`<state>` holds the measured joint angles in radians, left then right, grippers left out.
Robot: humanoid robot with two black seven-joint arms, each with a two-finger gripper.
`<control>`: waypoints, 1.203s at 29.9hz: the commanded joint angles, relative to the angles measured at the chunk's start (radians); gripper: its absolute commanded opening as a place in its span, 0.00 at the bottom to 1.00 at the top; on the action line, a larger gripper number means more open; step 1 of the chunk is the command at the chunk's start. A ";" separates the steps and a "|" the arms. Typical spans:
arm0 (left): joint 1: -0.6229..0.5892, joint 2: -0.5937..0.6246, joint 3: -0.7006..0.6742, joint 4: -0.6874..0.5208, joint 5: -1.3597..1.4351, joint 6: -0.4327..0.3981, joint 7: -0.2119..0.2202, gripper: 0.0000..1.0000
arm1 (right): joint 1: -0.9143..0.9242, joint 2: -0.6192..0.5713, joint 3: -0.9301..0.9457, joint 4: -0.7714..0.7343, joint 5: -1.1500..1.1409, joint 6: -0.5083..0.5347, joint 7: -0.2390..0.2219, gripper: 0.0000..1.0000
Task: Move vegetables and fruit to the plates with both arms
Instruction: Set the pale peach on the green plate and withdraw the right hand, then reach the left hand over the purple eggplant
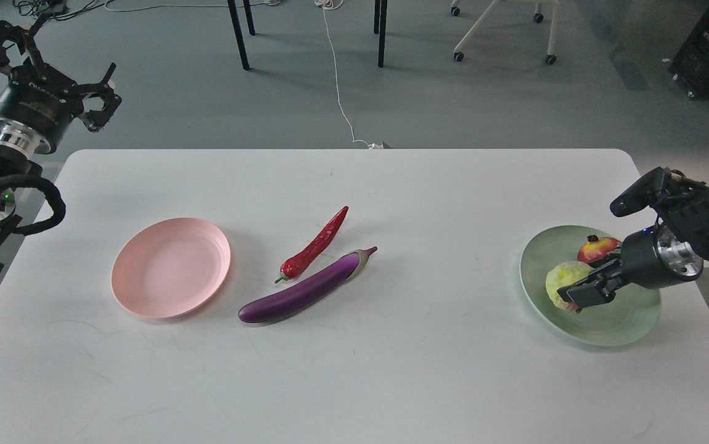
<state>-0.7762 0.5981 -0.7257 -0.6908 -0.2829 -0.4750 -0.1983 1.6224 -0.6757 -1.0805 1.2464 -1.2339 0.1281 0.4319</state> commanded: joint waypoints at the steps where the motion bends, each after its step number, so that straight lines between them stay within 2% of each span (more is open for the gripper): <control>1: 0.000 -0.006 0.003 -0.015 0.001 0.000 0.008 0.98 | -0.041 -0.018 0.024 -0.036 0.004 -0.002 -0.004 0.71; 4: 0.000 -0.004 0.003 -0.036 0.002 -0.010 0.011 0.98 | -0.053 -0.045 0.074 -0.030 0.011 -0.002 -0.004 0.93; 7: -0.003 -0.003 0.005 -0.038 0.002 -0.011 0.017 0.98 | -0.084 -0.058 0.123 -0.035 0.027 -0.004 -0.002 0.97; 14: -0.003 0.003 0.006 -0.038 0.004 -0.007 0.023 0.98 | -0.092 -0.111 0.237 -0.042 0.057 0.005 0.002 0.99; 19: -0.012 0.002 0.005 -0.038 0.137 -0.005 0.005 0.98 | -0.116 -0.134 0.482 -0.154 0.200 0.033 0.002 0.99; 23: -0.015 0.002 0.003 -0.038 0.166 0.000 0.004 0.98 | -0.127 -0.131 0.504 -0.174 0.215 0.039 0.002 0.99; 24: -0.056 0.002 -0.001 -0.035 0.370 0.041 -0.069 0.98 | -0.213 -0.055 0.692 -0.343 0.284 0.059 0.004 0.99; 25: -0.063 -0.001 -0.001 -0.035 0.399 0.047 -0.076 0.98 | -0.242 -0.035 0.736 -0.381 0.303 0.058 0.004 0.99; 30: -0.103 -0.011 0.005 -0.078 0.614 0.041 -0.081 0.98 | -0.413 0.040 1.011 -0.518 0.462 0.047 0.005 0.99; 36: -0.101 -0.011 0.018 -0.263 0.937 0.035 -0.082 0.97 | -0.614 0.073 1.310 -0.533 0.540 0.047 0.007 0.99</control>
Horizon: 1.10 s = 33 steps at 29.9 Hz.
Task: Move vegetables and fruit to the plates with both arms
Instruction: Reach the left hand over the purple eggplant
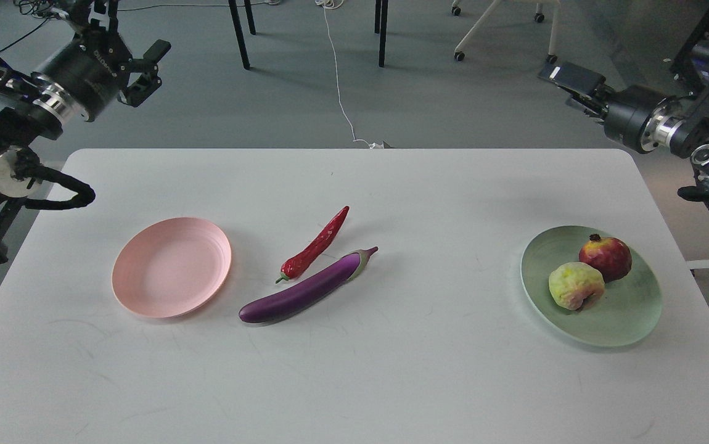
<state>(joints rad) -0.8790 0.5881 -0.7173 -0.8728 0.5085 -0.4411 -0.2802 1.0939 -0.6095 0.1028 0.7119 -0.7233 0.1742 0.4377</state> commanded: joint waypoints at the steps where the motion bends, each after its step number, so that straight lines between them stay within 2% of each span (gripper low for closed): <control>1: 0.000 -0.001 0.019 -0.101 0.187 0.001 0.001 0.97 | -0.121 0.011 0.174 0.000 0.059 -0.001 0.006 0.99; 8: 0.002 -0.057 0.096 -0.109 0.228 0.047 0.036 0.97 | -0.249 0.042 0.383 -0.003 0.399 0.011 0.024 0.99; 12: 0.000 -0.065 0.205 -0.129 0.252 0.073 0.033 0.97 | -0.264 0.060 0.416 -0.005 0.660 0.027 0.027 0.99; 15: -0.012 -0.082 0.259 -0.172 0.413 0.131 0.033 0.97 | -0.284 0.076 0.439 -0.003 0.816 0.070 0.035 0.99; 20: 0.009 -0.157 0.271 -0.213 0.912 0.202 0.032 0.97 | -0.351 0.099 0.515 0.000 0.863 0.177 0.051 0.99; 23: 0.018 -0.176 0.300 -0.204 1.117 0.211 0.029 0.97 | -0.399 0.097 0.528 0.007 0.861 0.260 0.051 0.99; 26: 0.022 -0.166 0.415 -0.201 1.214 0.217 0.013 0.97 | -0.423 0.086 0.526 0.006 0.861 0.314 0.051 0.99; 29: 0.014 -0.163 0.557 -0.202 1.278 0.248 0.007 0.96 | -0.454 0.083 0.528 0.003 0.861 0.314 0.051 0.99; 33: 0.014 -0.163 0.644 -0.204 1.360 0.317 -0.004 0.82 | -0.460 0.083 0.528 -0.003 0.861 0.314 0.051 0.99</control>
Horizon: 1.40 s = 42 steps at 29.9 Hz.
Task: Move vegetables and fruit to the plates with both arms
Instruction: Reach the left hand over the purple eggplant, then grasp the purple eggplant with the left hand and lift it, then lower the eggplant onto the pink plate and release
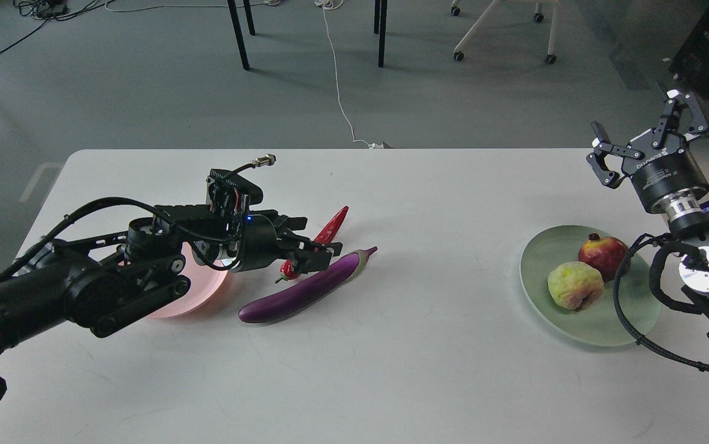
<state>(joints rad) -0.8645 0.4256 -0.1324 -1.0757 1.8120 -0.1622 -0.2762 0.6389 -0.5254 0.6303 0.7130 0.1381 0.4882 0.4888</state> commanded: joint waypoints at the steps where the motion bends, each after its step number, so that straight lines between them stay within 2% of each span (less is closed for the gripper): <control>1: 0.001 -0.001 0.068 -0.001 0.073 0.041 -0.012 0.79 | -0.004 -0.001 0.002 -0.004 0.000 0.001 0.000 0.99; 9: 0.006 -0.016 0.108 -0.004 0.154 0.043 -0.015 0.74 | -0.002 0.001 0.000 -0.004 0.000 0.001 0.000 0.99; 10: 0.007 -0.018 0.108 0.000 0.167 0.043 -0.015 0.70 | -0.002 0.001 0.002 -0.004 0.000 0.001 0.000 0.99; 13: 0.009 -0.016 0.111 0.005 0.187 0.043 -0.015 0.45 | -0.002 -0.001 0.000 -0.004 -0.002 0.001 0.000 0.99; 15: 0.009 -0.016 0.109 0.005 0.187 0.043 -0.017 0.36 | -0.002 -0.001 0.002 -0.006 -0.002 0.001 0.000 0.99; 16: 0.009 -0.013 0.109 0.005 0.184 0.041 -0.017 0.28 | -0.002 -0.001 0.000 -0.006 -0.002 0.001 0.000 0.99; 17: 0.009 -0.008 0.108 0.005 0.181 0.043 -0.017 0.23 | -0.002 -0.001 0.002 -0.006 -0.002 0.001 0.000 0.99; 20: 0.006 0.012 0.088 -0.007 0.174 0.055 -0.020 0.17 | -0.002 0.001 0.002 -0.006 -0.002 0.001 0.000 0.99; 22: 0.007 0.056 0.068 -0.026 0.159 0.111 -0.032 0.17 | -0.002 -0.001 0.002 -0.004 -0.002 0.001 0.000 0.99; 25: 0.009 0.139 0.053 -0.094 0.081 0.209 -0.078 0.17 | -0.001 -0.001 0.008 -0.006 0.000 0.001 0.000 0.99; 27: 0.006 0.200 0.050 -0.133 0.005 0.233 -0.086 0.18 | -0.001 -0.002 0.009 -0.006 0.000 0.001 0.000 0.99; 29: 0.006 0.272 0.037 -0.162 -0.075 0.234 -0.086 0.19 | 0.002 -0.002 0.009 -0.004 -0.002 0.001 0.000 0.99; 35: 0.051 0.432 0.050 -0.135 -0.140 0.225 -0.090 0.24 | 0.008 0.007 0.009 -0.004 -0.002 0.001 0.000 0.99; 42: 0.185 0.452 0.051 0.003 -0.138 0.219 -0.100 0.24 | 0.008 0.012 0.008 0.002 -0.002 0.001 0.000 0.99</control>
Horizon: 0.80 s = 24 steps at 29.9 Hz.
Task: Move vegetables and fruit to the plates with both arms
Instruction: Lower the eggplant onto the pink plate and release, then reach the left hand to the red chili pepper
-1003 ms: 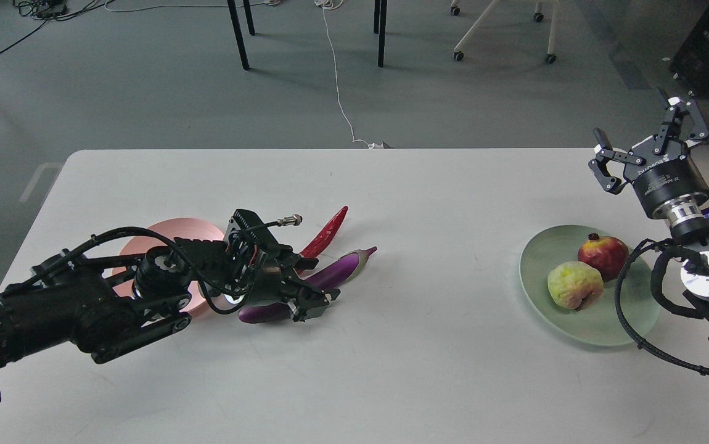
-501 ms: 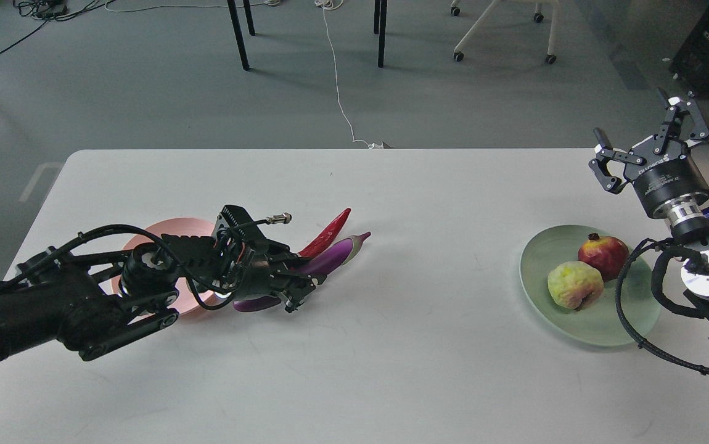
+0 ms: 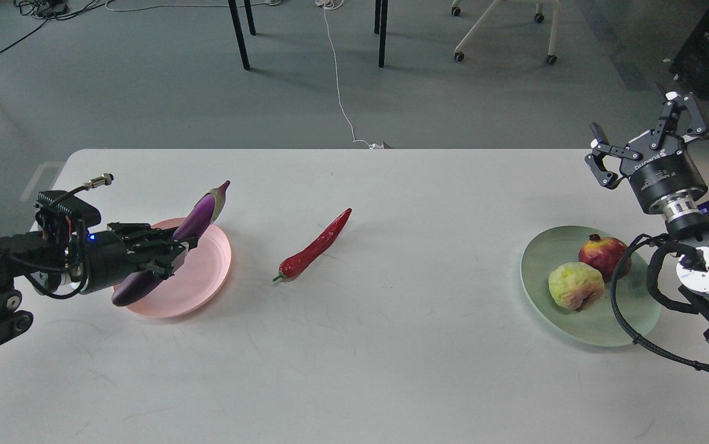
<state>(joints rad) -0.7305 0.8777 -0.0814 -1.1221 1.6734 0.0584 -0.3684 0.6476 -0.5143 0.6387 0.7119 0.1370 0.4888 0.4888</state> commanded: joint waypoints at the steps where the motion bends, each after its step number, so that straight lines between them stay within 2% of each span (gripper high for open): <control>1: 0.057 -0.005 -0.001 0.062 -0.001 -0.002 -0.007 0.24 | 0.000 0.000 -0.001 0.003 0.000 0.000 0.000 0.99; 3: 0.059 -0.014 -0.006 0.080 -0.003 0.000 -0.007 0.30 | 0.001 -0.001 -0.002 0.003 0.000 0.000 0.000 0.99; 4: 0.057 -0.023 -0.011 0.081 -0.003 0.000 -0.007 0.37 | 0.003 -0.001 -0.002 0.001 0.000 0.000 0.000 0.99; 7: 0.051 -0.034 -0.014 0.084 -0.001 0.001 -0.004 0.78 | 0.004 -0.003 -0.002 0.001 0.000 0.000 0.000 0.99; 13: 0.025 -0.034 -0.017 0.081 0.002 -0.002 -0.007 0.80 | -0.002 -0.012 -0.002 0.004 0.000 0.000 0.000 0.99; 17: -0.073 -0.039 -0.015 0.070 0.000 -0.018 -0.006 0.83 | -0.008 -0.013 -0.002 0.003 0.000 0.000 0.000 0.99; 20: -0.168 -0.103 -0.014 0.070 0.000 -0.066 0.002 0.84 | -0.008 -0.013 -0.002 0.004 0.000 0.000 0.000 0.99; 24: -0.225 -0.213 -0.008 0.076 0.011 -0.094 0.009 0.84 | -0.008 -0.012 -0.002 0.008 0.000 0.000 0.000 0.99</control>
<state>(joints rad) -0.9179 0.7384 -0.0941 -1.0527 1.6746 -0.0189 -0.3651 0.6397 -0.5277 0.6365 0.7176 0.1365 0.4887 0.4887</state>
